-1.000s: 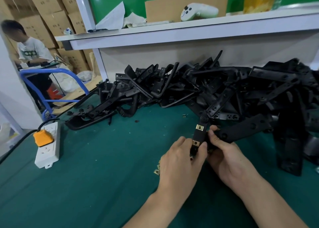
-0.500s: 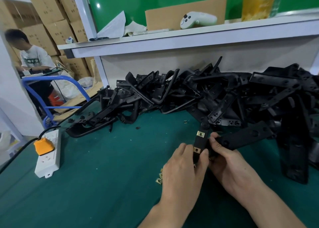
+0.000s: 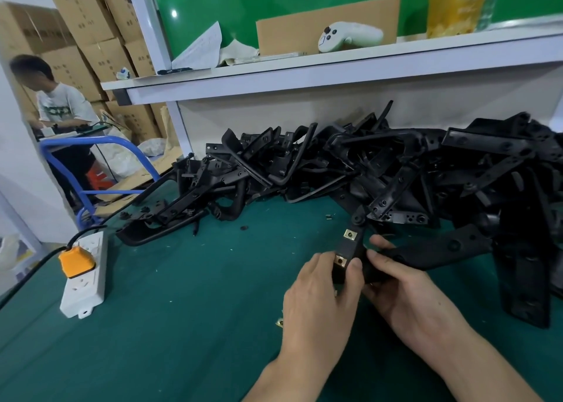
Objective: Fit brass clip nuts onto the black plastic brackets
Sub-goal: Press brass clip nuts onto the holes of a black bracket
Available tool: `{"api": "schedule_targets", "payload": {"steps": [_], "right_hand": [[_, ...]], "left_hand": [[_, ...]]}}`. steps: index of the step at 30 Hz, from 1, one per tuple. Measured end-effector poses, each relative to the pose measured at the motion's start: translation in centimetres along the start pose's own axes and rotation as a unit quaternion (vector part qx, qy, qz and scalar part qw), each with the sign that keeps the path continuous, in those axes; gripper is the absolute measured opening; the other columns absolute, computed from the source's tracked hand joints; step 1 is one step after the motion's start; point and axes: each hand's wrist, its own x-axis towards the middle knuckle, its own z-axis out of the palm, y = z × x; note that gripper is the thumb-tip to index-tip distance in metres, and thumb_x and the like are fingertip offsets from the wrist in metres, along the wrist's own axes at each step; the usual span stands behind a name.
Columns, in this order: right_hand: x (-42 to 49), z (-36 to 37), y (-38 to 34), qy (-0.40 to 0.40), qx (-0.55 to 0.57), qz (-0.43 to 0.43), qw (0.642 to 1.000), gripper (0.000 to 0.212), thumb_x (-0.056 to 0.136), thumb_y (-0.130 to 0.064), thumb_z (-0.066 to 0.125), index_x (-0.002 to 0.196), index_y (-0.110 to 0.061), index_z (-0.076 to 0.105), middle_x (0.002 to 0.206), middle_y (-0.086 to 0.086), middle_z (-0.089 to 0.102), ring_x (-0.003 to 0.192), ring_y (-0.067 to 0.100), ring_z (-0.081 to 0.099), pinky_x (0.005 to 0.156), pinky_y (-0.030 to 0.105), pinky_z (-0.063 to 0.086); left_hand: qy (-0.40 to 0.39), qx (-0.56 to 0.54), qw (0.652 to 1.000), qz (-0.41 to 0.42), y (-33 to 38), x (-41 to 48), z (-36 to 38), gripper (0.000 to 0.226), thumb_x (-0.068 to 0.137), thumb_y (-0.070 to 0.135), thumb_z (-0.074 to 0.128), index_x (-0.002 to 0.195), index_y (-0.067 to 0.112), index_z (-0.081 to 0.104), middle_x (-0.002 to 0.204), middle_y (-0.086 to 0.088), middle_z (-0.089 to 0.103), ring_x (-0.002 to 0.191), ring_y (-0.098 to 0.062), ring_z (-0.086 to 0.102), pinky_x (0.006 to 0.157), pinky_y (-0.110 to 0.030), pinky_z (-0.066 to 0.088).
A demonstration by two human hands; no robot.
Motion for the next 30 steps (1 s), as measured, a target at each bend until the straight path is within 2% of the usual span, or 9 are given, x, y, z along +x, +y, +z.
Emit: {"api": "schedule_targets", "payload": {"steps": [3,6,10,13,21,25,27,29,30], "right_hand": [[0.1,0.0,-0.1,0.001,0.004,0.004,1.0,0.026,0.075,-0.008,0.069,0.097,-0.021,0.073,0.114,0.019,0.073,0.095,0.028,0.074,0.074,0.036,0.057],[0.1,-0.1,-0.1,0.0,0.011,0.009,1.0,0.025,0.075,-0.007,0.069,0.095,-0.021,0.074,0.113,0.019,0.073,0.093,0.029,0.075,0.065,0.033,0.061],[0.2,-0.1,0.0,0.007,0.007,0.014,1.0,0.022,0.076,-0.008,0.07,0.09,-0.024,0.077,0.115,0.019,0.072,0.097,0.03,0.074,0.071,0.035,0.059],[0.2,-0.1,0.1,0.011,0.007,0.014,1.0,0.022,0.075,-0.008,0.07,0.086,-0.025,0.079,0.115,0.018,0.073,0.095,0.029,0.074,0.068,0.035,0.06],[0.2,-0.2,0.2,0.027,0.021,0.012,0.999,0.032,0.072,-0.012,0.076,0.103,-0.016,0.072,0.114,0.017,0.073,0.096,0.026,0.074,0.067,0.033,0.061],[0.2,0.3,-0.2,0.047,0.024,-0.017,0.998,0.047,0.084,-0.025,0.074,0.124,-0.004,0.062,0.12,0.019,0.07,0.106,0.029,0.071,0.076,0.035,0.061],[0.3,0.2,-0.6,0.093,0.005,-0.074,0.993,0.057,0.082,-0.038,0.072,0.128,-0.008,0.057,0.12,0.014,0.071,0.108,0.026,0.071,0.087,0.038,0.06],[-0.4,-0.2,-0.9,0.165,-0.097,-0.164,0.968,0.065,0.088,-0.051,0.066,0.142,-0.022,0.045,0.124,-0.001,0.068,0.119,0.019,0.065,0.106,0.041,0.047],[-0.7,-0.4,-1.3,0.211,-0.199,-0.226,0.93,0.067,0.092,-0.056,0.061,0.149,-0.031,0.035,0.129,-0.009,0.062,0.127,0.015,0.057,0.111,0.04,0.04]], "left_hand": [[-0.009,0.01,1.0,-0.002,-0.2,0.1,0.1,0.037,0.095,0.064,0.033,0.07,0.037,0.034,0.07,0.014,0.046,0.063,-0.008,0.045,0.059,-0.025,0.037],[-0.007,0.009,1.0,-0.001,-0.2,0.1,0.1,0.04,0.094,0.064,0.035,0.067,0.036,0.033,0.068,0.013,0.044,0.061,-0.009,0.042,0.058,-0.028,0.038],[0.003,0.011,1.0,0.011,-0.2,0.1,-0.1,0.04,0.093,0.065,0.036,0.067,0.035,0.032,0.068,0.012,0.044,0.061,-0.01,0.043,0.058,-0.03,0.041],[0.012,0.025,0.999,0.024,-0.3,0.1,-0.1,0.039,0.094,0.064,0.037,0.068,0.035,0.034,0.068,0.012,0.044,0.061,-0.009,0.043,0.056,-0.026,0.038],[0.029,0.046,0.997,0.046,-0.3,0.3,-0.3,0.036,0.095,0.062,0.038,0.072,0.034,0.038,0.069,0.014,0.045,0.062,-0.007,0.042,0.055,-0.024,0.037],[0.028,0.026,0.998,0.049,0.0,0.3,-0.4,0.03,0.098,0.061,0.034,0.081,0.037,0.04,0.08,0.016,0.046,0.071,-0.01,0.047,0.06,-0.025,0.041],[0.035,-0.003,0.998,0.054,0.0,0.4,-0.8,0.028,0.099,0.063,0.029,0.094,0.041,0.046,0.091,0.02,0.047,0.081,-0.009,0.05,0.064,-0.027,0.045],[0.051,-0.006,0.996,0.067,-0.2,0.8,-1.5,0.035,0.101,0.062,0.028,0.117,0.039,0.049,0.099,0.025,0.045,0.092,-0.007,0.05,0.069,-0.025,0.047],[0.063,-0.005,0.995,0.076,-0.3,1.1,-1.9,0.036,0.102,0.059,0.031,0.124,0.037,0.049,0.1,0.026,0.045,0.095,-0.006,0.049,0.07,-0.022,0.046]]}}
